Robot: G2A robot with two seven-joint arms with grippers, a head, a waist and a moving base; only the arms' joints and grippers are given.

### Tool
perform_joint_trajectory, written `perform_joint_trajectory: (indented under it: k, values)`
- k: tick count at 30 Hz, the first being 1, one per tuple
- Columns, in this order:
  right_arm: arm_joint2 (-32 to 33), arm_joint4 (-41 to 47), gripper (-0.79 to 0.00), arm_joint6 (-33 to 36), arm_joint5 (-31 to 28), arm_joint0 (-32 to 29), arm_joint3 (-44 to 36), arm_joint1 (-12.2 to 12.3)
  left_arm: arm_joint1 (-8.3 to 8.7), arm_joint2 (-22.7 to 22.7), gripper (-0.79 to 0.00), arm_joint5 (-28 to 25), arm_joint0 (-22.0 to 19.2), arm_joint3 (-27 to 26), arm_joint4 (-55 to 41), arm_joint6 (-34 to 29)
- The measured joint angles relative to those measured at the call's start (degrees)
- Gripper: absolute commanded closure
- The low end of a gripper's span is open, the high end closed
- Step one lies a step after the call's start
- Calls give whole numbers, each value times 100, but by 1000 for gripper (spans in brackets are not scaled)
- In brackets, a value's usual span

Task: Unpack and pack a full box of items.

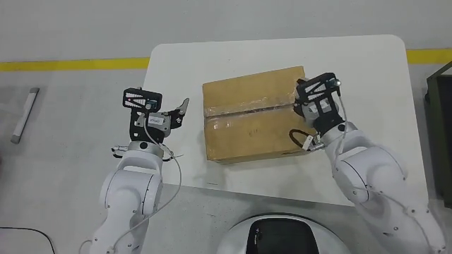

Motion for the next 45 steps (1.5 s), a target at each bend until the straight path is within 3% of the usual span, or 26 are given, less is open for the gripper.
perform_joint_trajectory:
  k: [8,15,30,45]
  values:
    - [-1256,102,0,-778,-140,993,1133,-245,0,0,-785,0,0,0,0,0]
    - [-1862,34,0,-701,-60,1453,1912,-420,0,0,-785,0,0,0,0,0]
    - [-1018,-211,0,54,-133,453,924,-266,0,0,-785,0,0,0,0,0]
    - [-514,-389,0,134,-272,-166,277,-189,0,0,-785,0,0,0,0,0]
